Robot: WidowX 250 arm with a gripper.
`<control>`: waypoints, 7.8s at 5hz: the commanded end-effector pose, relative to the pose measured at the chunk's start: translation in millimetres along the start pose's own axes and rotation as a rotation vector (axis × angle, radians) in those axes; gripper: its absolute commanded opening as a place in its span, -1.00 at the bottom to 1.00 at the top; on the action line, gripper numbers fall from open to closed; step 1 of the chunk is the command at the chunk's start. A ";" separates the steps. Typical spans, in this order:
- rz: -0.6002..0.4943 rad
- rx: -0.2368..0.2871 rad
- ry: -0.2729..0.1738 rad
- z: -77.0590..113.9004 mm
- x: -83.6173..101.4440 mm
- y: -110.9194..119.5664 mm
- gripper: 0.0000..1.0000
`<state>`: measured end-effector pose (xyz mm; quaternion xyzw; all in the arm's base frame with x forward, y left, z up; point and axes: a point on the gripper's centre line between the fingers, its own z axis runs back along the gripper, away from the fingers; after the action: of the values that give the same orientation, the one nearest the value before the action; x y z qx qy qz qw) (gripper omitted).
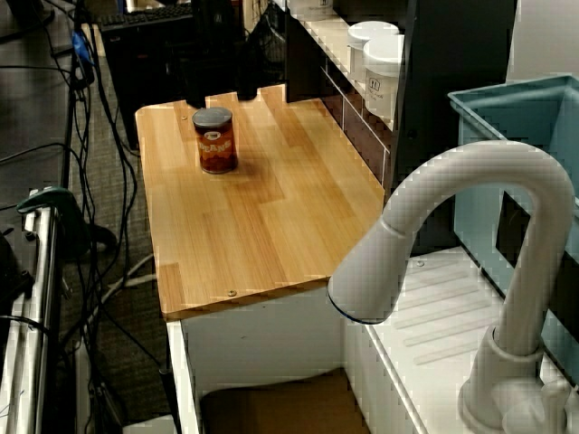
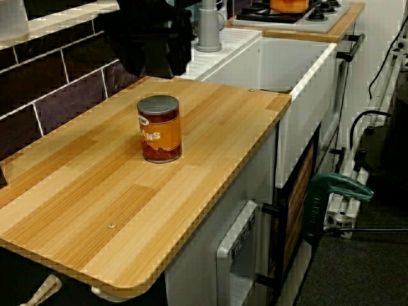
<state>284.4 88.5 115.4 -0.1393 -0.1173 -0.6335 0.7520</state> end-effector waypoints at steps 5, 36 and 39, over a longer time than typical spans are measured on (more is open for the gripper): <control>0.415 0.181 0.033 11.7 3.8 -14.9 1.00; 1.156 0.465 -0.094 64.7 -183.6 -3.0 1.00; 0.987 0.467 0.054 31.3 -174.7 1.7 1.00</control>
<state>263.4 256.7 61.8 -0.0197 -0.1427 -0.1587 0.9768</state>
